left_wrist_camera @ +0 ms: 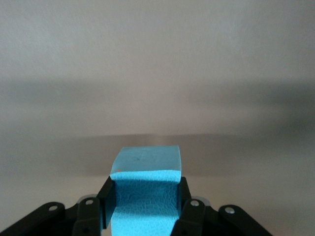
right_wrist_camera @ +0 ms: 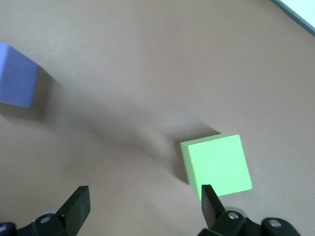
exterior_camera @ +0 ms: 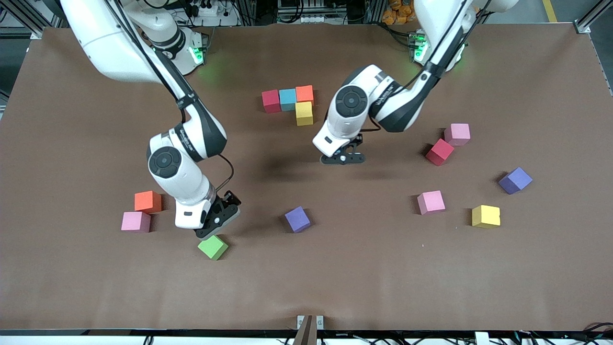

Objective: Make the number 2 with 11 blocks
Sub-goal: 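Reach the right gripper to the green cube while the left gripper carries cyan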

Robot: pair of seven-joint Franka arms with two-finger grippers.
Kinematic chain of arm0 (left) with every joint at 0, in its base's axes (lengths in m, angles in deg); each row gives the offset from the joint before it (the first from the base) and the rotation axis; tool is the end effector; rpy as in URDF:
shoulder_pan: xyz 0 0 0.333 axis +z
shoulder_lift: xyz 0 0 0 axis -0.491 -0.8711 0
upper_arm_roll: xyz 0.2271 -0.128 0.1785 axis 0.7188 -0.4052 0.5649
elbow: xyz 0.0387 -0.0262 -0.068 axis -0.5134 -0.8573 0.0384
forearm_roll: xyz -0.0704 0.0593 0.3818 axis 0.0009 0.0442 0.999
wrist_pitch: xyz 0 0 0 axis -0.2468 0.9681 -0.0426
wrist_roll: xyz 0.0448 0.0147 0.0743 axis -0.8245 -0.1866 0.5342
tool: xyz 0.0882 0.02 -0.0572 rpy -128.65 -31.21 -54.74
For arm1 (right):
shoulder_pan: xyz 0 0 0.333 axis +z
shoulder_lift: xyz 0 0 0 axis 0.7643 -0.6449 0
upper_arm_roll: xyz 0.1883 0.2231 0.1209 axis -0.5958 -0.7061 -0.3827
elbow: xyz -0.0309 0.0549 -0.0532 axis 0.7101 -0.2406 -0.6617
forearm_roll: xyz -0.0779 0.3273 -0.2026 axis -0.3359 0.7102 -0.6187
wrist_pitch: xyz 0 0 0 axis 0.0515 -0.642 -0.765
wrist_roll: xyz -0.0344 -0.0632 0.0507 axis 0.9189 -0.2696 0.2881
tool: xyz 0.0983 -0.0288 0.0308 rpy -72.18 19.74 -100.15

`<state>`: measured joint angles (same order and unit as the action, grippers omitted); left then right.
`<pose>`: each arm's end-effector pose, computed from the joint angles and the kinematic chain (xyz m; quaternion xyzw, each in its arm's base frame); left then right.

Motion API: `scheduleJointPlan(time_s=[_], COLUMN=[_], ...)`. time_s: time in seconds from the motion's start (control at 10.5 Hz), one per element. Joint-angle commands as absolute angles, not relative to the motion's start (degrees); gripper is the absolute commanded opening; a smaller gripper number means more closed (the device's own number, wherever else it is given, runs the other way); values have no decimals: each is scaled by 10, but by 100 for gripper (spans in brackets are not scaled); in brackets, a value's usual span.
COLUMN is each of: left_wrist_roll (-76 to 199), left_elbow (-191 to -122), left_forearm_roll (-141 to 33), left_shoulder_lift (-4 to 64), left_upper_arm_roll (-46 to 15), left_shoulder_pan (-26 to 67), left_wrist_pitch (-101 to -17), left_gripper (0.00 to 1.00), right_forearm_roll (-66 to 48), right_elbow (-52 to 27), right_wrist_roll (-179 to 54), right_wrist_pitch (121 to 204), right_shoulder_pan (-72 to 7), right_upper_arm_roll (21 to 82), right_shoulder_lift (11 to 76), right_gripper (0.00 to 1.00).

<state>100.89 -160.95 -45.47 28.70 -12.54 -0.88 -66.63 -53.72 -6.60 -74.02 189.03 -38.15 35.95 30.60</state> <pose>0.4547 -0.4466 0.2814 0.9970 0.0152 -0.0756 0.0114 0.6690 0.2444 0.2727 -0.9311 -0.3480 -0.1096 0.0054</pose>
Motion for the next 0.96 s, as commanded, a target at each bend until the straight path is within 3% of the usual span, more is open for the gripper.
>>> scheduleJointPlan(time_s=[0.0, 0.86], left_wrist_roll=[1039, 1039], left_elbow=[-1605, -1585], left_forearm_roll=[-451, -425], left_shoulder_lift=[269, 234], left_upper_arm_roll=[-137, -137], left_shoulder_pan=[-20, -82], left_wrist_pitch=[-682, -693], left_gripper=[0, 0], right_forearm_roll=[-547, -541], right_elbow=[-25, 78], right_wrist_roll=[-782, -830], right_wrist_pitch=[1891, 1907], right_shoulder_pan=[-391, -400], right_upper_arm_roll=[369, 381], right_shoulder_lift=[273, 164], right_gripper=[100, 100])
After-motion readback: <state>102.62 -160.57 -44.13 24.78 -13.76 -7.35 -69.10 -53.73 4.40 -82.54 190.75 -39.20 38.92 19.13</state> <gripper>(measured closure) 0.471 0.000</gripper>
